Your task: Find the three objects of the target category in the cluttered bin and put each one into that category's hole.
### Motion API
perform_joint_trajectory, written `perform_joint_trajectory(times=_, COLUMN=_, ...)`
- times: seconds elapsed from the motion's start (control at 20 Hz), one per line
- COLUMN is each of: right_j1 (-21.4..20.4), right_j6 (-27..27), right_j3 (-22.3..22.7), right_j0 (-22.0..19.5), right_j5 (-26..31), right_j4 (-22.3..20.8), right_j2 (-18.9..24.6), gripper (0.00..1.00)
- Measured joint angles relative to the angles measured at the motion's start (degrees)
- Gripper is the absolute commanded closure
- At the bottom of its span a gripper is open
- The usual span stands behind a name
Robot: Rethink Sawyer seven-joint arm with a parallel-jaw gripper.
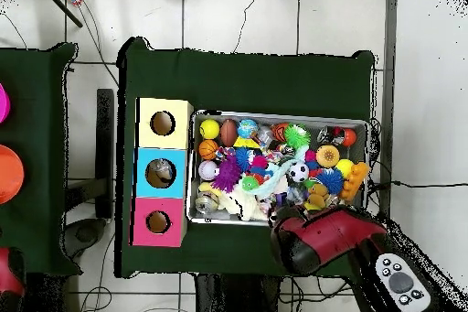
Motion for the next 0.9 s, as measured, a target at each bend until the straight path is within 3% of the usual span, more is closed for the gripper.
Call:
perform_joint_trajectory(times=0.25, right_j1=0.11, right_j6=0.01, right_j3=-0.69, right_j0=6.39, right_j5=-7.42, right_j4=-0.25, right_j2=-7.80, gripper=0.00)
perform_joint_trajectory(times=0.3, right_j1=0.42, right_j6=0.01, right_j3=-1.17, right_j0=9.22, right_j5=-10.47, right_j4=0.14, right_j2=-11.39, gripper=0.00)
perform_joint_trajectory(times=0.45, right_j1=0.87, right_j6=0.01, right_j3=-1.59, right_j0=11.61, right_j5=-13.13, right_j4=1.00, right_j2=-14.62, gripper=0.00)
perform_joint_trajectory(times=0.55, right_j1=1.17, right_j6=0.01, right_j3=-1.92, right_j0=14.82, right_j5=-16.68, right_j4=2.82, right_j2=-19.30, gripper=0.00)
perform_joint_trajectory(times=0.9, right_j1=0.75, right_j6=0.01, right_j3=-2.01, right_j0=17.93, right_j5=-17.98, right_j4=6.35, right_j2=-26.03, gripper=0.00)
